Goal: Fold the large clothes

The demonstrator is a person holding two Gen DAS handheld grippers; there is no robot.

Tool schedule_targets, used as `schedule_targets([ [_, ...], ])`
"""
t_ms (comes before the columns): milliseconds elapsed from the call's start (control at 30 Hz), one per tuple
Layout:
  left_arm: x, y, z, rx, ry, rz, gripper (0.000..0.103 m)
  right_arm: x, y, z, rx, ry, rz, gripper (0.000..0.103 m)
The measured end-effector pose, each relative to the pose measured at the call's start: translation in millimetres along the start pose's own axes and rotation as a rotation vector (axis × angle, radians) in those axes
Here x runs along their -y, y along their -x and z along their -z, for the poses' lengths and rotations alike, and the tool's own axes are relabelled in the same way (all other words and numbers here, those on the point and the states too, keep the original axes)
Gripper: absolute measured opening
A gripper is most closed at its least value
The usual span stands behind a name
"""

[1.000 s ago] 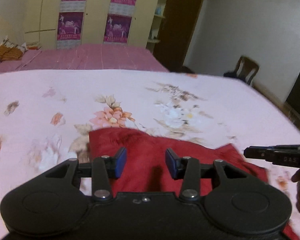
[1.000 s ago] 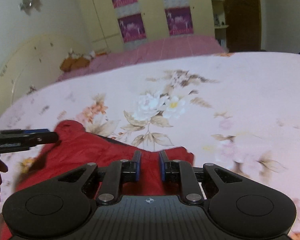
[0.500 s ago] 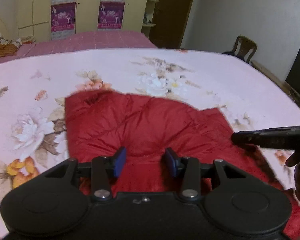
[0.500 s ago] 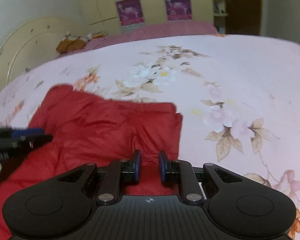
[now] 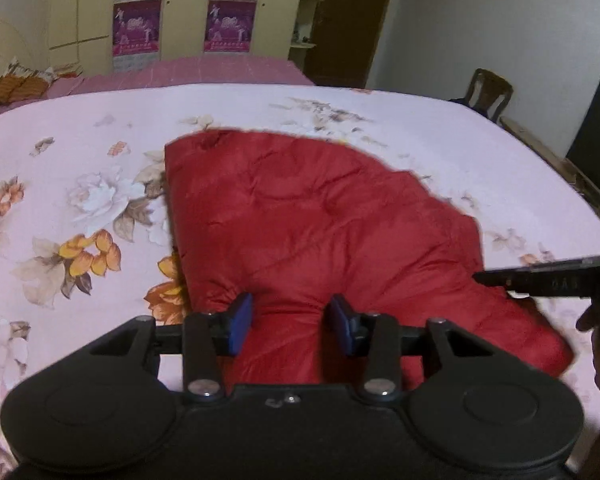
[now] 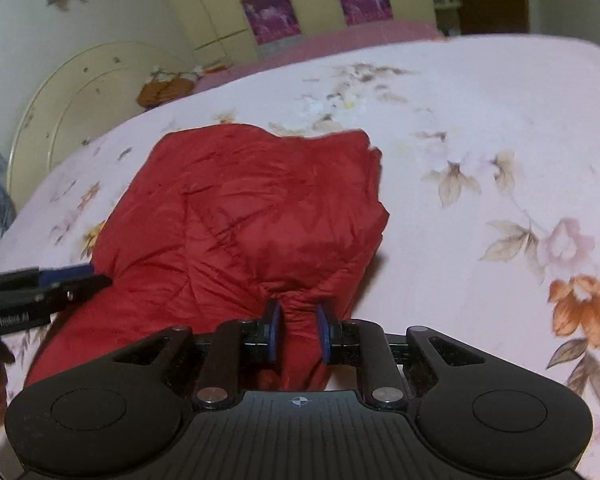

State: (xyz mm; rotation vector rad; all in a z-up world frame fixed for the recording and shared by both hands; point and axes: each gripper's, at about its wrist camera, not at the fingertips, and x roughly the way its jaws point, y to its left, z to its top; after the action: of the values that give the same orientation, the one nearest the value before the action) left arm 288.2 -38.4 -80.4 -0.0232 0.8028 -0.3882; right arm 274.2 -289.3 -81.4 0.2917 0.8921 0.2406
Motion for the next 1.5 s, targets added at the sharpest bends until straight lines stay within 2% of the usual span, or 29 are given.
schedule_targets([
  [100, 5, 31, 10, 0.017, 0.021, 0.071, 0.041, -13, 41, -3, 0.060, 0.077, -0.054, 0.018],
  [233, 16, 46, 42, -0.011, 0.043, 0.094, 0.041, -30, 72, 20, 0.039, 0.150, -0.156, 0.018],
  [333, 19, 39, 62, -0.001, 0.037, 0.065, 0.043, -33, 49, 44, -0.026, 0.144, -0.161, 0.018],
  [433, 16, 46, 54, 0.011, 0.059, 0.053, 0.041, -30, 36, 47, -0.049, 0.096, -0.152, 0.018],
  [500, 6, 57, 47, 0.066, 0.091, 0.040, 0.050, -26, 51, 37, 0.014, 0.064, -0.160, 0.019],
  [533, 1, 59, 45, 0.081, 0.116, 0.032, 0.071, -20, 58, 32, 0.053, 0.037, -0.166, 0.019],
  [567, -6, 57, 41, 0.096, 0.146, 0.018, 0.084, -11, 60, 23, 0.081, -0.003, -0.163, 0.055],
  [600, -14, 53, 37, 0.112, 0.180, 0.012, 0.084, -2, 62, 16, 0.118, -0.044, -0.147, 0.097],
  [633, -20, 47, 32, 0.118, 0.203, 0.018, 0.082, 6, 63, 11, 0.172, -0.065, -0.143, 0.098],
  [667, -26, 40, 27, 0.120, 0.230, 0.025, 0.077, 13, 56, 1, 0.176, -0.077, -0.134, 0.096],
  [700, -30, 33, 22, 0.120, 0.256, 0.033, 0.073, 20, 49, -8, 0.178, -0.104, -0.128, 0.077],
  [733, -35, 26, 18, 0.116, 0.274, 0.039, 0.069, 27, 41, -13, 0.173, -0.136, -0.135, 0.063],
  [767, -38, 17, 15, 0.105, 0.290, 0.037, 0.067, 36, 29, -20, 0.151, -0.180, -0.146, 0.043],
  [867, -43, -2, 8, 0.072, 0.312, 0.040, 0.066, 52, -2, -34, 0.097, -0.238, -0.127, 0.042],
  [900, -43, -5, 8, 0.064, 0.315, 0.037, 0.066, 57, -6, -36, 0.087, -0.251, -0.136, 0.037],
  [967, -43, -7, 8, 0.059, 0.303, 0.022, 0.068, 55, -5, -41, 0.113, -0.219, -0.183, 0.021],
  [1033, -42, -10, 10, 0.046, 0.301, 0.008, 0.068, 53, -5, -38, 0.132, -0.170, -0.174, 0.021],
  [1100, -43, -12, 12, 0.037, 0.323, 0.016, 0.068, 62, -29, -31, 0.048, -0.179, -0.130, 0.021],
  [1133, -42, -12, 11, 0.031, 0.324, 0.015, 0.067, 71, -40, -26, 0.016, -0.221, -0.147, 0.021],
  [1200, -41, -11, 8, 0.024, 0.317, 0.014, 0.068, 75, -40, -25, 0.023, -0.230, -0.149, 0.021],
  [1267, -41, -10, 5, 0.030, 0.314, 0.035, 0.086, 74, -34, -25, 0.035, -0.213, -0.140, 0.022],
  [1333, -43, -12, 3, 0.030, 0.316, 0.045, 0.087, 77, -34, -21, 0.003, -0.248, -0.114, 0.056],
  [1367, -43, -14, 2, 0.021, 0.319, 0.056, 0.086, 81, -34, -18, 0.000, -0.268, -0.119, 0.066],
  [1500, -47, -26, -2, -0.008, 0.334, 0.083, 0.083, 83, -35, -19, -0.018, -0.300, -0.142, 0.066],
])
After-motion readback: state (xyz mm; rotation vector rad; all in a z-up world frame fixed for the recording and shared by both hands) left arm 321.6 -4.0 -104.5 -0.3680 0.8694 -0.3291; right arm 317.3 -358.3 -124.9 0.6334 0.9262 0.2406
